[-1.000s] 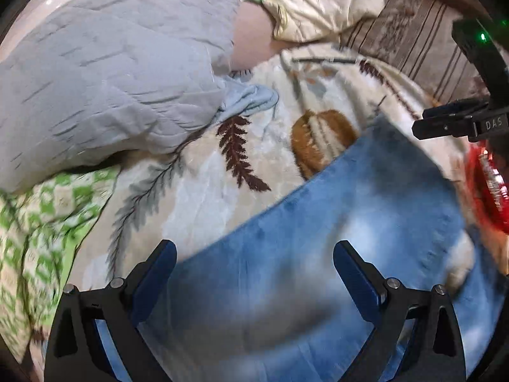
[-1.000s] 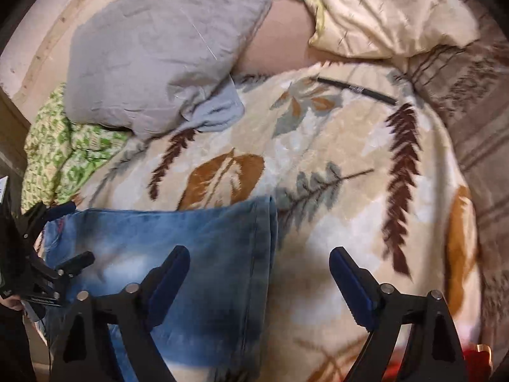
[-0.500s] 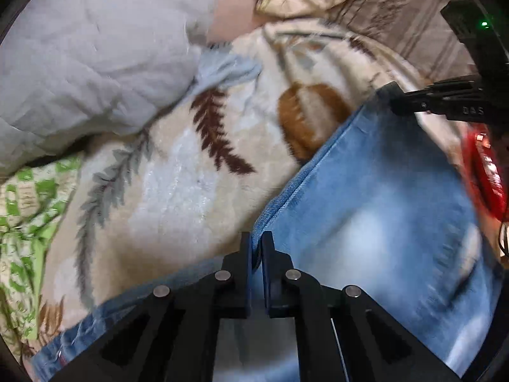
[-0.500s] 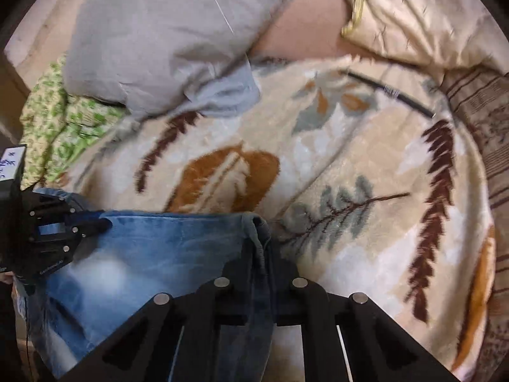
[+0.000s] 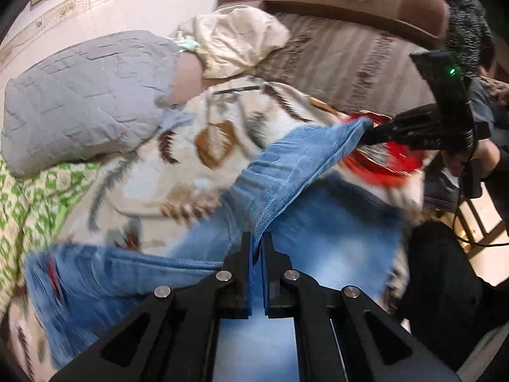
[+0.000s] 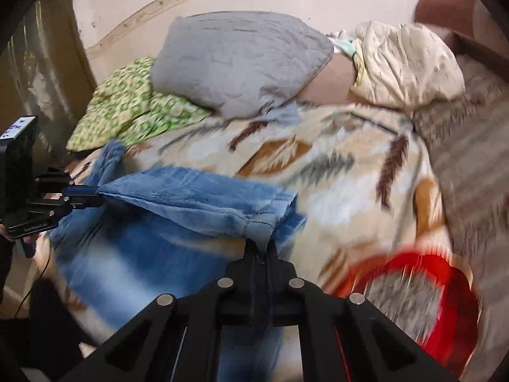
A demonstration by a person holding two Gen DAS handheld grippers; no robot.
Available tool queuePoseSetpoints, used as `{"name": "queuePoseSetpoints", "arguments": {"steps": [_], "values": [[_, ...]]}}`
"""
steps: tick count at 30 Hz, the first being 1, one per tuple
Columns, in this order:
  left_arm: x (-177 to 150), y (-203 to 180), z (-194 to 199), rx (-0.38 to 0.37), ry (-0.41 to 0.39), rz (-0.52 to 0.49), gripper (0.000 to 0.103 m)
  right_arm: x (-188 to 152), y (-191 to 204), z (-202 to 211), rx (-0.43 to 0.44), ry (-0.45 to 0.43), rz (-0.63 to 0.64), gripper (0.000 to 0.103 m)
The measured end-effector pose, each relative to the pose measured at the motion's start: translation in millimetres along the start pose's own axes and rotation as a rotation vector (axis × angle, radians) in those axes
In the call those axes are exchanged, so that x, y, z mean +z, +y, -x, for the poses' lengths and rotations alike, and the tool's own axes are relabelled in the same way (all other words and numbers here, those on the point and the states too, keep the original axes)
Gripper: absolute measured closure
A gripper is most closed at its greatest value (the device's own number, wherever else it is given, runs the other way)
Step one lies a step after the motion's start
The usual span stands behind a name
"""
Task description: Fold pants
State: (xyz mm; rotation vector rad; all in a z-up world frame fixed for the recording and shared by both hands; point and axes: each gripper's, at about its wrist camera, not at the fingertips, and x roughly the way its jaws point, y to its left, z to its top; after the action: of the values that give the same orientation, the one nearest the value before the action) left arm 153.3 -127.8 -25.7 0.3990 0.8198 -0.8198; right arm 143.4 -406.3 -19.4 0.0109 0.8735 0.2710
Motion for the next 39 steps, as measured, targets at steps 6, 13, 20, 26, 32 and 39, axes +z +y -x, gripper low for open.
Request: {"name": "queuePoseSetpoints", "arguments": {"steps": [6, 13, 20, 26, 32, 39], "values": [[-55, -49, -10, -0.066, 0.094, -0.024, 0.099, -83, 9, 10, 0.010, 0.123, -0.030, 0.098], [-87, -60, -55, -0.055, 0.228, 0.007, 0.098, -136, 8, -3, -0.023, 0.242, -0.069, 0.097], [-82, -62, -34, -0.017, 0.140, 0.081, 0.012, -141, 6, 10, -0.092, 0.241, -0.086, 0.093], [-89, -21, 26, 0.068, 0.046, 0.217, 0.012, -126, 36, 39, -0.071, 0.102, -0.049, 0.013], [-113, 58, 87, 0.186, 0.009, 0.403, 0.012, -87, 99, 24, 0.042, 0.018, 0.063, 0.013], [-131, 137, 129, 0.282, 0.025, 0.493, 0.011, -39, 180, -22, 0.196, -0.011, 0.123, 0.013]]}}
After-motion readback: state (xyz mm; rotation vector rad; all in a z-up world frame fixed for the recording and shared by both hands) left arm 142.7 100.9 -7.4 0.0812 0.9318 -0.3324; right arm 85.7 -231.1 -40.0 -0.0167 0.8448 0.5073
